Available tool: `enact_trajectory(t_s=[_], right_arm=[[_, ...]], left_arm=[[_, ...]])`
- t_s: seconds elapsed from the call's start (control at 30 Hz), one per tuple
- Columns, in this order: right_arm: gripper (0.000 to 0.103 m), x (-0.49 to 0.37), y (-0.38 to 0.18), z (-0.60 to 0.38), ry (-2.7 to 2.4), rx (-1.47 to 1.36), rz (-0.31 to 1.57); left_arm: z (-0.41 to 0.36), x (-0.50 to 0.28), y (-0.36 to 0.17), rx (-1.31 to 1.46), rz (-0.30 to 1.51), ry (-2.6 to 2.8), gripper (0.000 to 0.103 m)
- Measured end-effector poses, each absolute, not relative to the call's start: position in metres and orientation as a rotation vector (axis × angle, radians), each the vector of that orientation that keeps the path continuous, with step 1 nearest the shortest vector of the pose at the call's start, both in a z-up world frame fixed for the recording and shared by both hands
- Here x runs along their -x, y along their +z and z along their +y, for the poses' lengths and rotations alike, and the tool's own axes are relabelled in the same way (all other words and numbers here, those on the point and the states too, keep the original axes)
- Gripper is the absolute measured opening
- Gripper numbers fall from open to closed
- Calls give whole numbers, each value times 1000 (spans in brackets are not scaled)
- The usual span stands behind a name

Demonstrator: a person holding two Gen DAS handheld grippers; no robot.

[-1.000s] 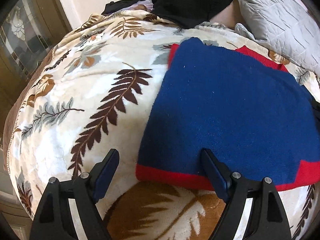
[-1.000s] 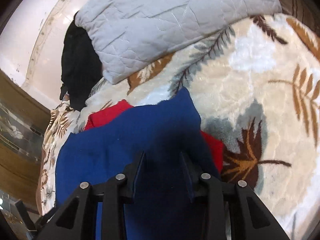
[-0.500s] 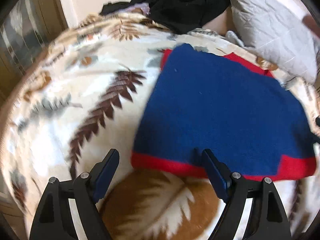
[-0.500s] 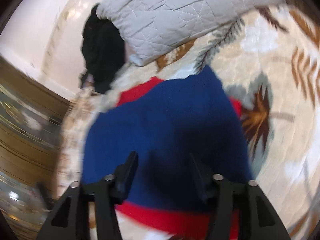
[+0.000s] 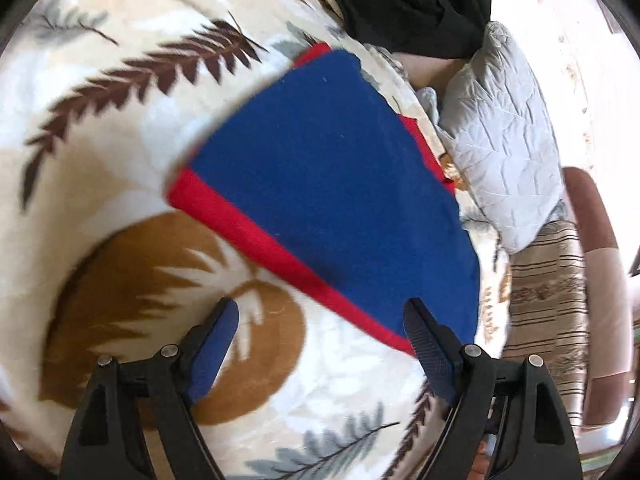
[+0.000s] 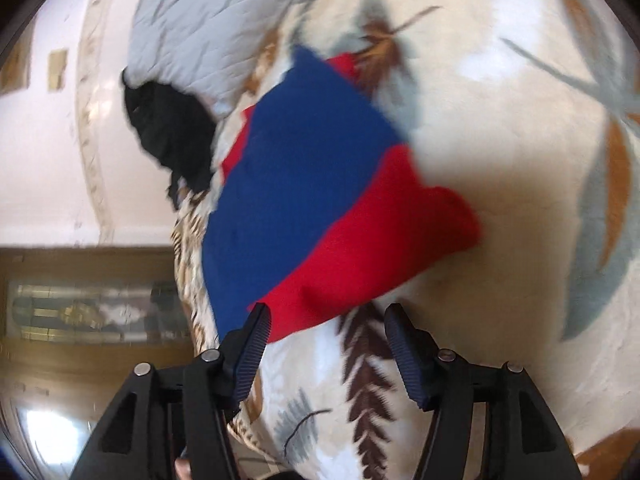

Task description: Fold small clothes

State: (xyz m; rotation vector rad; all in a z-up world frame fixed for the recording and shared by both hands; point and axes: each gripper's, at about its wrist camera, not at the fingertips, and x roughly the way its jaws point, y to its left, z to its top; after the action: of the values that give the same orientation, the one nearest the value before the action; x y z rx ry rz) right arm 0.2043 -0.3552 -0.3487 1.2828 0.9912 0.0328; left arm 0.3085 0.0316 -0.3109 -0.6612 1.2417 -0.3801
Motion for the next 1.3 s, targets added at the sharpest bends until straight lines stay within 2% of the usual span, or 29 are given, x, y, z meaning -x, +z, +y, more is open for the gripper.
enact_trajectory(t_s=[0.13, 0.23, 0.3, 0.4, 0.5, 0.57, 0.6, 0.67, 0.7, 0.73, 0.77, 0.8, 0.93, 1.13, 1.3], right_arm=[[64, -210, -354, -362, -11, -1315, 925], [65, -219, -357, -363, -13, -1338, 869], [65, -227, -357, -363, -16, -1343, 822], [65, -235, -354, -361, -6, -1306, 764], [65, -246, -356, -360, -8, -1277, 749], [64, -251, -355, -360, -13, -1261, 732], [60, -252, -355, -359, -20, -1250, 729], [46, -254, -356, -359, -40, -1218, 742], [40, -256, -357, -358, -53, -1196, 755], [39, -256, -358, -359, -53, -1198, 752], [39, -256, -357, -359, -53, -1188, 749], [37, -254, -355, -359, -54, -1166, 750], [31, -253, -342, -351, -64, -1085, 723], [26, -243, -300, -335, -58, -882, 631], [23, -226, -282, -327, -65, -800, 603]], left_arm=[[32, -317, -314, 734, 1191, -372, 83], [37, -325, -318, 807, 1154, -366, 64], [39, -330, -322, 838, 1126, -349, 43], [39, -338, -328, 850, 1108, -332, 29], [39, -337, -329, 834, 1099, -317, 28], [36, -336, -328, 818, 1090, -301, 32], [35, -337, -328, 819, 1088, -296, 34], [34, -339, -329, 846, 1085, -293, 37], [34, -340, -329, 859, 1082, -292, 36], [34, -341, -330, 866, 1077, -293, 35], [34, -342, -331, 865, 1074, -290, 28], [34, -343, -332, 849, 1070, -270, 13], [33, -339, -325, 791, 1002, -272, 9], [27, -313, -284, 641, 865, -294, 9], [42, -285, -274, 628, 877, -299, 8]])
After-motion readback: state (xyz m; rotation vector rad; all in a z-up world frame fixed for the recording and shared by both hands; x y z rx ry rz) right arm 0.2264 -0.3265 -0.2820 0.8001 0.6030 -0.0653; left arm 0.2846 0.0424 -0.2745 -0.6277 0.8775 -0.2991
